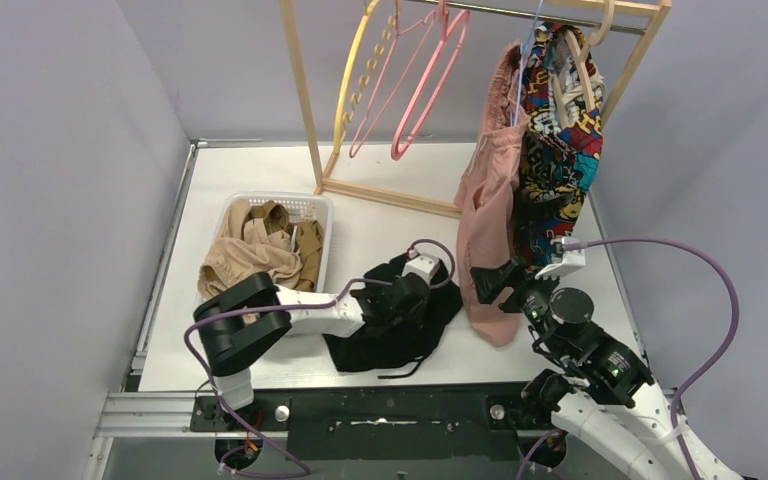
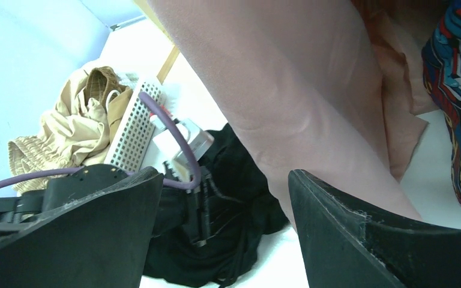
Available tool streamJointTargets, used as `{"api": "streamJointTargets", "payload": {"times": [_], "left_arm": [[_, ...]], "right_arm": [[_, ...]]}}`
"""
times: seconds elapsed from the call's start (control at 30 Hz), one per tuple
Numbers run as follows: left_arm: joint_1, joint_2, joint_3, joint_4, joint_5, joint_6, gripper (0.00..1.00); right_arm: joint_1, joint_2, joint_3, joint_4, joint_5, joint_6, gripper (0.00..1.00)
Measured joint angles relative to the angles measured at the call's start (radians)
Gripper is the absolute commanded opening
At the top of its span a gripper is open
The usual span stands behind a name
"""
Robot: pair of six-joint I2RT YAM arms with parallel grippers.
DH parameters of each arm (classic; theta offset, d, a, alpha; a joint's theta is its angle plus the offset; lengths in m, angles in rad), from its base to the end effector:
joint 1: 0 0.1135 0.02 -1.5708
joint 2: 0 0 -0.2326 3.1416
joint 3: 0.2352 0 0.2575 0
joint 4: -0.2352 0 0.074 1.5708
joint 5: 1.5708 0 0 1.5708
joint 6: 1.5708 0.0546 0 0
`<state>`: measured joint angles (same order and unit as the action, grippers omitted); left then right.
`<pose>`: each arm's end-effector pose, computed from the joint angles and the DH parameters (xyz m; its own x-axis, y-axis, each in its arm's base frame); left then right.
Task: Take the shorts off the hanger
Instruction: Pick up the shorts at the center of the board.
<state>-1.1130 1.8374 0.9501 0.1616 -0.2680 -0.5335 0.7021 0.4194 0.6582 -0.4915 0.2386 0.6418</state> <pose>0.1812 -0.3351 0.0976 -0.6479 0.2055 -0.7335 0.5203 0.8227 -0.2291 0.1303 0.0933 0.2940 -0.4240 0.4032 -0.8109 -0.2484 0.8093 0.5323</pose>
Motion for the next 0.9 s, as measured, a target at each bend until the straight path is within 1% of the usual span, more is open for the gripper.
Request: {"api": "streamJointTargets", "payload": {"times": [0.07,0.13,0.23,0.33,0.47,0.6,0.7,0.77,0.9], "left_arm": [[-0.006,-0.059,-0.017,-0.104,-0.044,-0.003,0.00],[-0.013,-0.130,-0.023,-0.246,-0.096,0.006,0.00],[-0.012,-0.264,-0.018,-0.417,-0.190,0.045,0.00],[-0.008,-0.398,0.035,-0.541,-0.292,0.081,0.00],[0.001,-0.526,0.150,-0.621,-0.430,0.132,0.00],[0.032,-0.603,0.212,-0.669,-0.509,0.181,0.00],[0.094,-0.631,0.242,-0.715,-0.539,0.216,0.00],[0.152,-0.639,0.259,-0.744,-0.548,0.246,0.00],[0.233,-0.655,0.283,-0.777,-0.555,0.299,0.00]], "right_arm": [[0.000,-0.015,0.000,-0.004,0.010,0.002,0.78],[0.000,-0.032,0.000,-0.006,0.022,0.004,0.78],[0.000,-0.056,0.000,-0.011,0.046,0.008,0.78],[0.000,-0.074,0.000,-0.012,0.065,0.017,0.78],[0.000,-0.089,-0.001,-0.012,0.079,0.027,0.78],[0.000,-0.097,-0.005,-0.013,0.087,0.034,0.78],[0.000,-0.097,-0.007,-0.012,0.088,0.038,0.78],[0.000,-0.097,-0.010,-0.012,0.088,0.041,0.78],[0.000,-0.096,-0.010,-0.012,0.088,0.043,0.78]]}}
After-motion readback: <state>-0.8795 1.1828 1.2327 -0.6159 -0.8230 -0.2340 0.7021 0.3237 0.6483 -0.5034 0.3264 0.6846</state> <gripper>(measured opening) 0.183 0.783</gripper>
